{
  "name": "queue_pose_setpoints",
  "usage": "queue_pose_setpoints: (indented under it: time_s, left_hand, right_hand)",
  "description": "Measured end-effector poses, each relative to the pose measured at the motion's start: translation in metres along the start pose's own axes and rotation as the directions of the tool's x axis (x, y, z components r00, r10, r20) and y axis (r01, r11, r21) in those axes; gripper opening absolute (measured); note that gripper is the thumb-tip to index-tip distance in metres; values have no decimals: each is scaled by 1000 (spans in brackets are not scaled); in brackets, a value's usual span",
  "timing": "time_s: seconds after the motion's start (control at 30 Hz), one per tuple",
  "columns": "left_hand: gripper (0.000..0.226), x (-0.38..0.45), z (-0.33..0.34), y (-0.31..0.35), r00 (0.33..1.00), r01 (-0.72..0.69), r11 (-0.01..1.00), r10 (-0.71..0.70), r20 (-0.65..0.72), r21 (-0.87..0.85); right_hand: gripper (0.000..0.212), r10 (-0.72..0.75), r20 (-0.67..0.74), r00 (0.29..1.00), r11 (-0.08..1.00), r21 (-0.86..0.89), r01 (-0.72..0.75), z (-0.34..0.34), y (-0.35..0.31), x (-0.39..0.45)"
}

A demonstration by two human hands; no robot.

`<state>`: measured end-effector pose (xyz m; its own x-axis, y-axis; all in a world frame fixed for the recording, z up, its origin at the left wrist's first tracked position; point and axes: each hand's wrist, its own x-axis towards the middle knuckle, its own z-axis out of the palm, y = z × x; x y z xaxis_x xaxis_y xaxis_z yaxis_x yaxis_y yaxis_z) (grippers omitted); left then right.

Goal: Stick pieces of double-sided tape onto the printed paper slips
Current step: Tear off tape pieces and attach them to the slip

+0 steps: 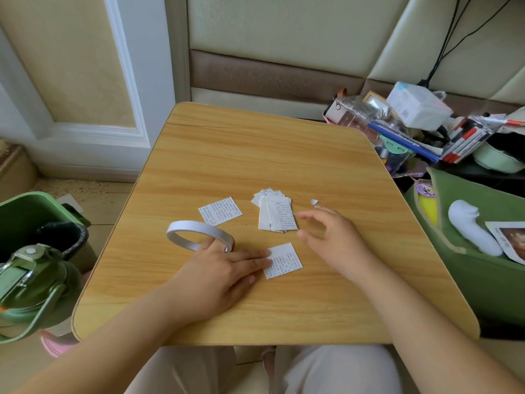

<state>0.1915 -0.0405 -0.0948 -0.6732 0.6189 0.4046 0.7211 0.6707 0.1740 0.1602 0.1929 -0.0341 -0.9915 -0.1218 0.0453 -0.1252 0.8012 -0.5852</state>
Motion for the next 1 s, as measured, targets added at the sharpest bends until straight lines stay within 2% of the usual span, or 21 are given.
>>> queue_pose_setpoints:
  time_s: [0.07, 0.17, 0.3, 0.43, 0.5, 0.6, 0.7, 0.73, 0.8, 0.87, 1.0]
  left_hand:
    - [40, -1, -2, 1, 1000, 15, 1000, -15, -8, 7]
    - [38, -3, -4, 4, 1000, 26, 999, -26, 16, 20]
    - [34, -2, -1, 1, 999, 19, 1000, -20, 51, 3]
    - [34, -2, -1, 1, 997, 19, 1000, -20, 73, 17]
    - [33, -2, -3, 2, 996, 15, 1000, -16, 87, 18]
    - [34, -2, -5, 2, 996, -1, 1000, -1, 92, 22]
    - [37, -2, -4, 2, 997, -9, 1000, 6, 83, 25]
    - [38, -2, -3, 2, 997, -14, 1000, 13, 75, 14]
    - [40, -3, -2, 0, 998, -26, 1000, 26, 63, -1]
    - [41, -4, 0, -1, 998, -28, 1000, 28, 56, -9]
    - [43, -3, 0, -1, 998, -21, 1000, 21, 57, 10]
  right_hand:
    - [43, -97, 120, 988, 980, -162, 116, 6, -3, 17]
    - [51, -108, 213, 971, 947, -276, 166, 8, -4, 34]
    - [29, -155, 219, 963, 932, -290, 216, 2, -2, 38]
    - [20, -153, 81, 985, 952, -255, 169, 7, 2, 35]
    - [17, -113, -28, 993, 978, -179, 106, 9, 2, 35]
    - [12, -49, -221, 974, 996, 64, 65, 0, -6, 31]
    - [21, 61, -287, 956, 920, 388, 58, -16, -17, 20]
    - [20, 109, -249, 962, 869, 495, 29, -20, -19, 15]
    - [11, 211, -80, 974, 762, 637, -113, -24, -19, 4]
    - [7, 282, 59, 958, 722, 645, -252, -18, -14, -8]
    - [12, 362, 138, 922, 741, 558, -374, 7, -3, -23]
